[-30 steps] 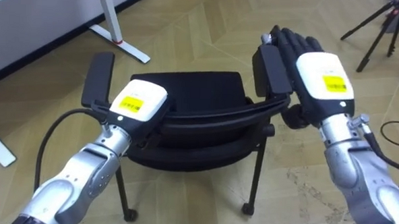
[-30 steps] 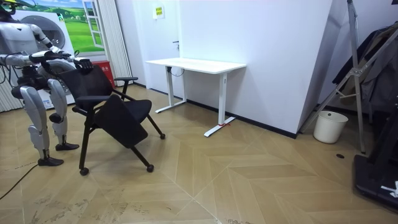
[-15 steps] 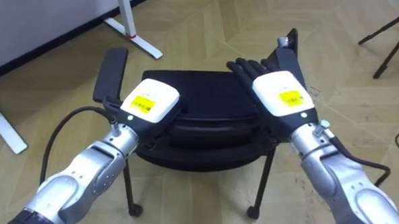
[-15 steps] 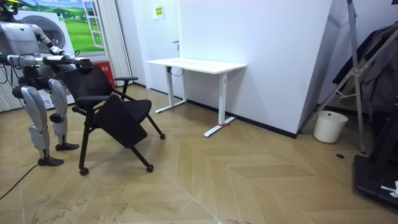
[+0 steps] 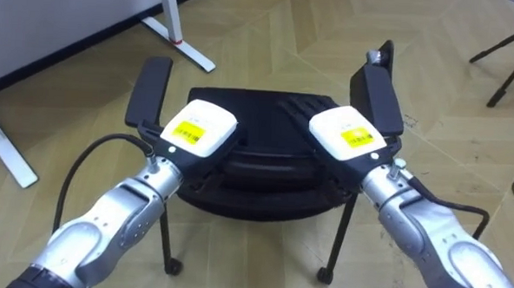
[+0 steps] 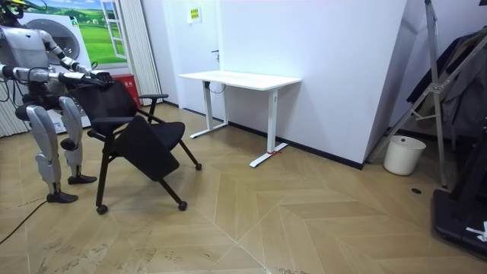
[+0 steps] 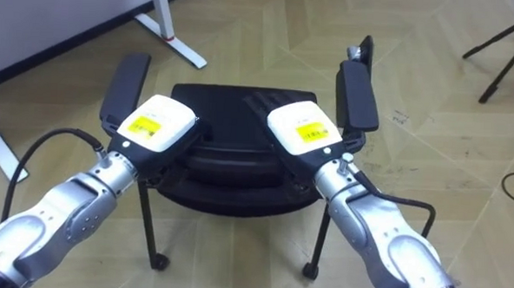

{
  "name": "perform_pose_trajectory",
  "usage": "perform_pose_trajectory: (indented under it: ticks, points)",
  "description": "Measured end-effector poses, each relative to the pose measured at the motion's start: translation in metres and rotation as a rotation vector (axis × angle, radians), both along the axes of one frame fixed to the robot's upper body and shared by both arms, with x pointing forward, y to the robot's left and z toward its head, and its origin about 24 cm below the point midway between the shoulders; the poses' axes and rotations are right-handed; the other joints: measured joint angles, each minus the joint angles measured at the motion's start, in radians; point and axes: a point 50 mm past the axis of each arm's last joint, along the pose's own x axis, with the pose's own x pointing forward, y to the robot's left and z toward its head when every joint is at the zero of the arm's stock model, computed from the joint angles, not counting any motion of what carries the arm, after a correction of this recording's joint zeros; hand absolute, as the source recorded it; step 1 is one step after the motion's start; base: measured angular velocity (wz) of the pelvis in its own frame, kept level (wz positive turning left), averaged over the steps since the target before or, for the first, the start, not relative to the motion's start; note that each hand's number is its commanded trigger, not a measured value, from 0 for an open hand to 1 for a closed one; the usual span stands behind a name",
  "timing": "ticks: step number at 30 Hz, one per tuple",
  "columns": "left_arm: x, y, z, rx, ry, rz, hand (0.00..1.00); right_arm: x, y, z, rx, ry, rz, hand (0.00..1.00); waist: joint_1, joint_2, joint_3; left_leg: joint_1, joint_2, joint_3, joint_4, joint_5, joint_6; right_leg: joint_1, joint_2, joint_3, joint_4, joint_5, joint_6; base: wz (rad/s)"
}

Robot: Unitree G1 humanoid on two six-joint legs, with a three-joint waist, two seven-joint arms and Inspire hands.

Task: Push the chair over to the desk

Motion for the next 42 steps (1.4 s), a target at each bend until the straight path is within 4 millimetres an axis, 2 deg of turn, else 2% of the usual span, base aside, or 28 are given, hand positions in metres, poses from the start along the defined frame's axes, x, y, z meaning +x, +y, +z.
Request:
perform_pose_trajectory:
  ticks: [9,26,27,28,29,30,31,37,42]
  points:
    - [-0.002,-0.003,0.0,-0.008,-0.007,-0.024,1.0,-0.002,0.001,-0.007,-0.02,0.045,0.002,0.0,0.017,-0.003,-0.0024,-0.004,0.0,-0.011,0.003,0.0,0.0,0.0,0.0,-0.006,0.0,0.0,0.0,0.03]
    - [-0.003,-0.004,-0.004,0.003,0.003,-0.028,1.0,-0.002,-0.004,-0.012,-0.007,0.065,-0.007,0.0,0.011,-0.001,-0.0042,-0.006,-0.005,-0.021,0.013,0.0,0.0,0.022,-0.003,-0.013,-0.012,0.0,0.0,0.02]
    - [-0.003,-0.005,-0.004,0.007,0.001,-0.03,1.0,-0.002,-0.005,-0.012,-0.011,0.064,-0.01,0.16,0.011,0.0,-0.0046,-0.005,-0.006,-0.023,0.013,0.0,0.0,0.022,-0.004,-0.013,-0.012,0.0,0.0,0.05]
    - [-0.003,-0.006,-0.004,0.006,0.003,-0.03,1.0,-0.002,-0.007,-0.013,-0.008,0.062,-0.014,0.47,0.011,0.0,-0.0047,-0.005,-0.007,-0.027,0.013,0.0,0.0,0.024,-0.005,-0.013,-0.013,0.0,0.0,0.05]
    - [-0.003,-0.006,-0.004,0.005,0.005,-0.03,1.0,-0.002,-0.008,-0.014,-0.005,0.06,-0.016,0.58,0.011,0.0,-0.0047,-0.005,-0.007,-0.029,0.013,0.0,0.0,0.025,-0.005,-0.014,-0.013,0.0,0.0,0.05]
    - [-0.003,-0.007,-0.005,0.006,0.01,-0.03,1.0,-0.003,-0.009,-0.016,0.0,0.055,-0.019,0.87,0.011,0.001,-0.005,-0.003,-0.008,-0.031,0.013,0.0,0.0,0.028,-0.005,-0.015,-0.014,0.0,0.0,0.05]
    - [-0.003,-0.008,-0.005,0.007,0.015,-0.031,1.0,-0.003,-0.01,-0.018,0.005,0.048,-0.024,1.0,0.011,0.002,-0.0059,-0.002,-0.009,-0.035,0.013,0.0,0.0,0.03,-0.006,-0.018,-0.014,0.0,0.0,0.06]
    - [-0.006,-0.009,-0.008,0.006,0.03,-0.032,1.0,-0.007,-0.017,-0.028,0.038,0.012,-0.045,1.0,-0.009,0.017,-0.0152,0.002,-0.014,-0.047,0.018,0.0,0.001,0.039,-0.011,-0.043,-0.015,0.0,0.0,0.1]
    - [-0.006,-0.008,-0.01,0.003,0.037,-0.033,1.0,-0.008,-0.021,-0.032,0.055,-0.016,-0.055,1.0,-0.01,0.021,-0.0163,0.006,-0.015,-0.047,0.018,0.0,0.001,0.045,-0.012,-0.044,-0.017,0.0,0.0,0.0]
